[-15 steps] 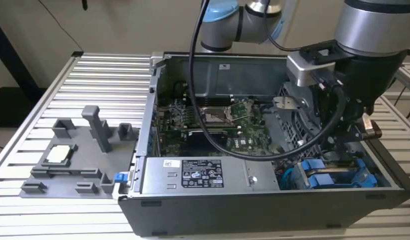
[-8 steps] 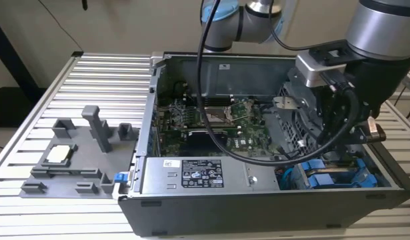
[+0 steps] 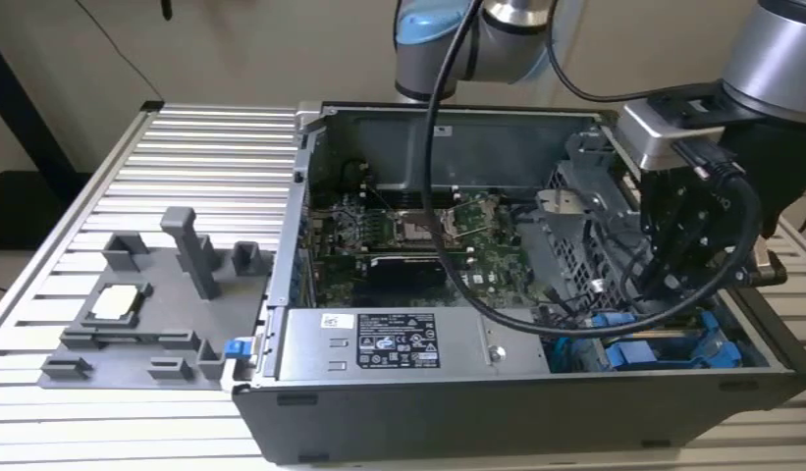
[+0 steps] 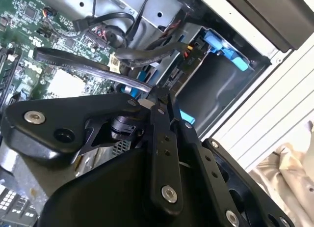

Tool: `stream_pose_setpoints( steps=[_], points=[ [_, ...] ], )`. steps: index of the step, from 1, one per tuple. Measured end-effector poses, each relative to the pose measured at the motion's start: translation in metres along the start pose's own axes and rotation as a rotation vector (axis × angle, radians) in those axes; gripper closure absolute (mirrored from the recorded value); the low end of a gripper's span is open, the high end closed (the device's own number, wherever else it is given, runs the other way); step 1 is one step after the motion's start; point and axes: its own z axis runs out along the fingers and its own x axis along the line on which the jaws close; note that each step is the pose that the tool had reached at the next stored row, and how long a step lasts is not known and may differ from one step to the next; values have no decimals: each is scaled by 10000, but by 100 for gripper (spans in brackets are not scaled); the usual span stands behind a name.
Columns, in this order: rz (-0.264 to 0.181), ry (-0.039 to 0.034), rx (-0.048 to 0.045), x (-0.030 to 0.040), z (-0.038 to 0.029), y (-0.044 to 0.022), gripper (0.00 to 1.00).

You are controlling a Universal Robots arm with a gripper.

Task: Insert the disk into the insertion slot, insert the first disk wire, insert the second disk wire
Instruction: 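Insert the second disk wire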

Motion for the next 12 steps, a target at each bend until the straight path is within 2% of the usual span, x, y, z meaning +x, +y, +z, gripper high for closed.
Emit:
stream_pose_setpoints(
  steps=[2, 3, 5, 10, 11, 12],
  points=[
    [0, -33, -61, 32, 5, -15, 84],
    [1, -74, -77, 52, 8, -18, 84],
    [4, -138, -101, 94, 12, -25, 84],
    [7, -234, -154, 205, 20, -40, 84],
    [12, -308, -151, 208, 21, -40, 84],
    [22, -484, -141, 210, 23, -39, 84]
  ],
)
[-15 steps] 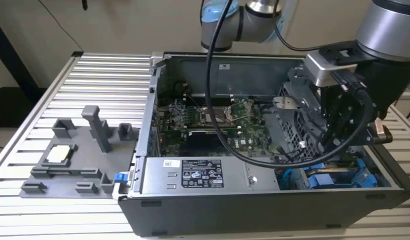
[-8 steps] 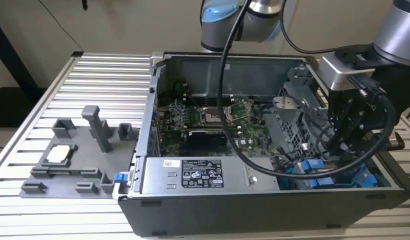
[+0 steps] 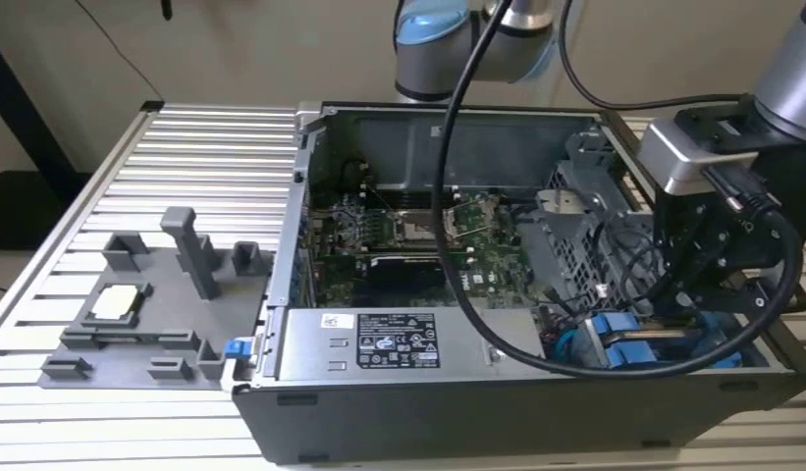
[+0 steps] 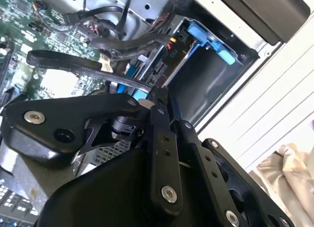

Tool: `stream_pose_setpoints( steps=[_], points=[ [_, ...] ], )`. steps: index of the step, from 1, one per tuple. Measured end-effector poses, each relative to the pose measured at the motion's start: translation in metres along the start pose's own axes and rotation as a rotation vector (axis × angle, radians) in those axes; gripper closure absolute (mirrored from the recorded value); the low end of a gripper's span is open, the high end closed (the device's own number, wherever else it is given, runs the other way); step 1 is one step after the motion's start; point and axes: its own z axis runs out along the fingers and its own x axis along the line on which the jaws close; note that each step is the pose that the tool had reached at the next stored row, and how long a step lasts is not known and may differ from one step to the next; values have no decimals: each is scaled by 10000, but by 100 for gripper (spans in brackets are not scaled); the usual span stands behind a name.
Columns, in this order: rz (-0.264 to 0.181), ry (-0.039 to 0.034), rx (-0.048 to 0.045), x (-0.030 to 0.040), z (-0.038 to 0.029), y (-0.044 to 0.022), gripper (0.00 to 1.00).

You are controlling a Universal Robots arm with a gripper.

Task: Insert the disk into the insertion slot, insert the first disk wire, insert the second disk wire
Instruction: 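Insert the second disk wire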

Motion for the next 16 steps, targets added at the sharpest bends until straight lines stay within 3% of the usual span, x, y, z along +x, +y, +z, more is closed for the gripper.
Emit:
stream_pose_setpoints(
  steps=[2, 3, 4, 10, 16],
  points=[
    [13, -326, 20, 4, 2, -1, 84],
    [18, -436, 27, 7, 4, -2, 84],
    [20, -487, 28, 13, 5, -6, 84],
    [41, -518, -54, 88, 12, -46, 84],
    [415, -507, -41, 108, 51, -46, 84]
  ],
)
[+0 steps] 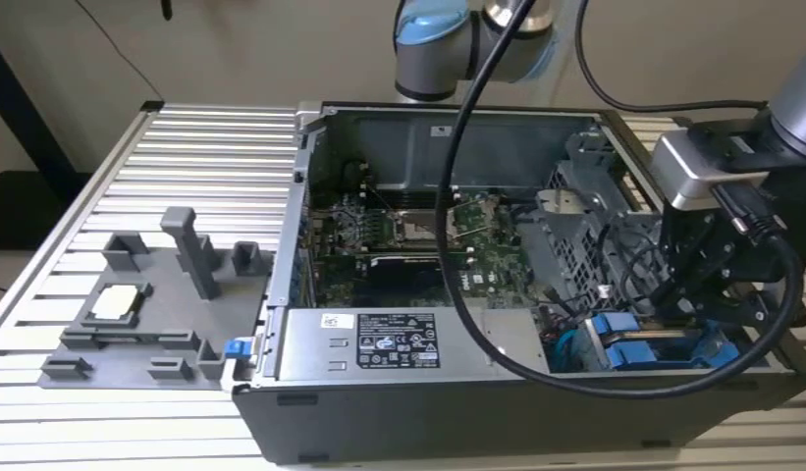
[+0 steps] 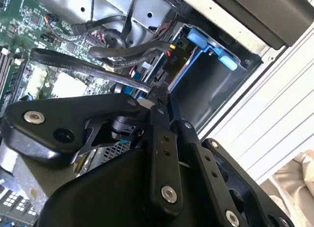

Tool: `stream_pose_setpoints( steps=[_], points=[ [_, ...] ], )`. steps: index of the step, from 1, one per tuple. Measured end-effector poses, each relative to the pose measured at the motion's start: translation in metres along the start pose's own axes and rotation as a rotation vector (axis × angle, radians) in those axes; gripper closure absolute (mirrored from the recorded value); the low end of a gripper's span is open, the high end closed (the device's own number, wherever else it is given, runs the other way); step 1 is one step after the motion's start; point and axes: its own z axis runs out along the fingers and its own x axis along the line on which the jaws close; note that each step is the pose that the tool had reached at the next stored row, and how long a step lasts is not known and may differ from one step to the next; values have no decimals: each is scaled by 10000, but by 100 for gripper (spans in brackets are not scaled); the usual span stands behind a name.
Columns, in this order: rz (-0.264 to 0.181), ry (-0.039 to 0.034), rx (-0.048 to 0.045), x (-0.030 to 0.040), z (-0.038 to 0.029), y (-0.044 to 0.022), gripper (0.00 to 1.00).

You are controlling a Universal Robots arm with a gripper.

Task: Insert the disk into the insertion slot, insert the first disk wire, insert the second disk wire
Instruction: 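Insert the second disk wire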

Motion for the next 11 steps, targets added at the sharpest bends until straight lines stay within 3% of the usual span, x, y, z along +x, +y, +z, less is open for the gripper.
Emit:
stream_pose_setpoints(
  steps=[3, 7, 11],
  points=[
    [3, -38, 2, 2, 19, -4, 84],
    [4, -177, 5, 3, 45, -15, 84],
    [7, -225, 5, 4, 69, -46, 84]
  ],
)
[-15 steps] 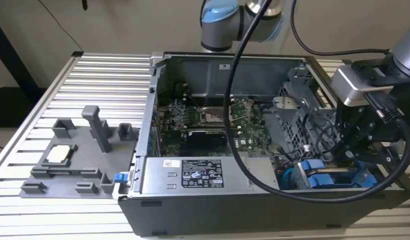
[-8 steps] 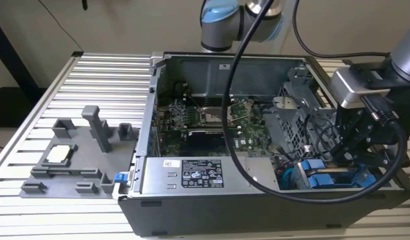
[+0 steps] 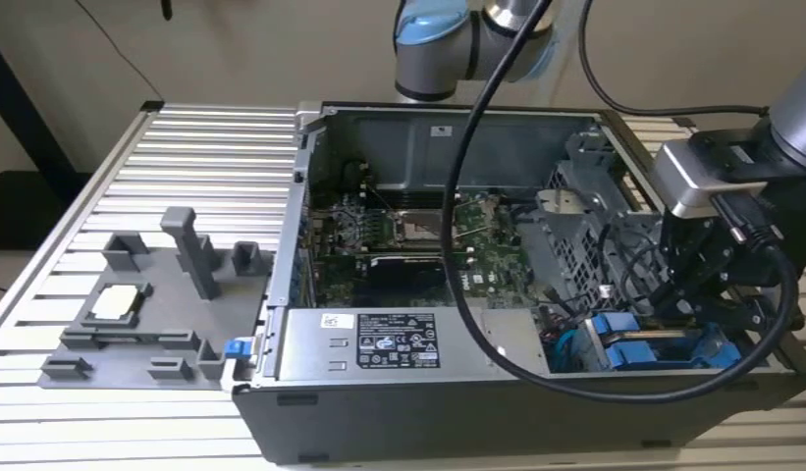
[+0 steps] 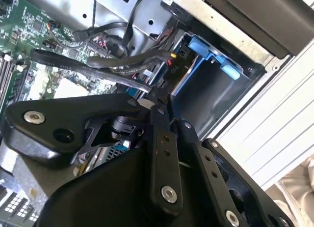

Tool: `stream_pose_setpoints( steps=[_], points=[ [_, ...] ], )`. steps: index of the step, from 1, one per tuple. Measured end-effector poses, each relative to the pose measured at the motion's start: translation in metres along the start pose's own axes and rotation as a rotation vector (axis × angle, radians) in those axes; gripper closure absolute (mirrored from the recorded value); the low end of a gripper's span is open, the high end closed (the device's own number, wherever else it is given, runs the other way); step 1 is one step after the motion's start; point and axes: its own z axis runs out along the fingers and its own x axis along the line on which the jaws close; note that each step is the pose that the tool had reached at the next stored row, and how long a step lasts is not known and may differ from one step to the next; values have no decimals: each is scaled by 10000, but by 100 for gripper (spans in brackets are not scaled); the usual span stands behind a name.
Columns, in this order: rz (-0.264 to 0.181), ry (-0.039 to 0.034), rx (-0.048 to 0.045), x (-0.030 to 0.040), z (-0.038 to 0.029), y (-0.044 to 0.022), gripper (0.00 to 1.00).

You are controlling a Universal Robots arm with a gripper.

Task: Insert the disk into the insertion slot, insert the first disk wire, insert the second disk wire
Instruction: 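Insert the second disk wire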

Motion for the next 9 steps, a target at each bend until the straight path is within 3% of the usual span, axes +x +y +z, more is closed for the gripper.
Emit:
stream_pose_setpoints(
  steps=[5, 9],
  points=[
    [5, -195, 4, -7, 27, -4, 84],
    [6, -205, 2, -4, 45, -33, 84]
  ],
)
